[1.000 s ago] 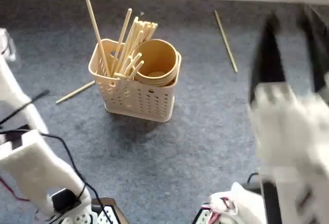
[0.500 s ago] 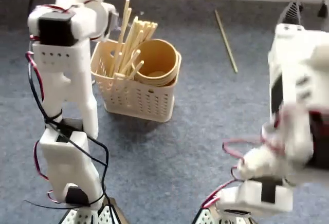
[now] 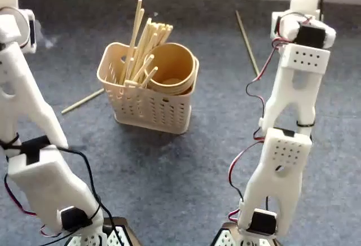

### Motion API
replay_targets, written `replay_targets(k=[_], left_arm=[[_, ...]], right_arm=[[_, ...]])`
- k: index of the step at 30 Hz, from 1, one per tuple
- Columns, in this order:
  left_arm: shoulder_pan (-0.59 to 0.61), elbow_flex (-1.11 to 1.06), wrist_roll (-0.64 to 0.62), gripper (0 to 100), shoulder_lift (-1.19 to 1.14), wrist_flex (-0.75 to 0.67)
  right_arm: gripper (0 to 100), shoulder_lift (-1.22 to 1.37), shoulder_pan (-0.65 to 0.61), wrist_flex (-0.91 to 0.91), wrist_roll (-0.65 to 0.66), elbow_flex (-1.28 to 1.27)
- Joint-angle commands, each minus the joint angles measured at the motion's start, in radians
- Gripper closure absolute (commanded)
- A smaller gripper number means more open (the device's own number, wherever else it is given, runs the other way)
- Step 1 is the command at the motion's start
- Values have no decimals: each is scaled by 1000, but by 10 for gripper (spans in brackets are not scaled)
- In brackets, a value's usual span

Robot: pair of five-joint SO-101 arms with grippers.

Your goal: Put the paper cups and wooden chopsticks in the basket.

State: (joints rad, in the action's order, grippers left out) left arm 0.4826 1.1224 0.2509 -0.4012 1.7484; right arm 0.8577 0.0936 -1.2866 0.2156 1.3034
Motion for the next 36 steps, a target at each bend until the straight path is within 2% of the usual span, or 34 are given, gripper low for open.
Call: replay_targets(k=[1,6,12,16,32,36], left_arm=[[47,-99,52,821,-18,0],[85,-127,72,822,-58,-2],[122,-133,91,822,-70,-3],[124,-130,87,822,-71,-3],[166,-128,87,822,-71,-17],[186,-133,89,822,-71,-49]], right_arm=[[864,61,-68,64,40,31],[864,183,-101,191,38,31],[864,286,-104,242,38,31],[864,311,-111,239,-18,27],[864,314,-70,142,-25,22],[864,314,-99,94,-20,24]])
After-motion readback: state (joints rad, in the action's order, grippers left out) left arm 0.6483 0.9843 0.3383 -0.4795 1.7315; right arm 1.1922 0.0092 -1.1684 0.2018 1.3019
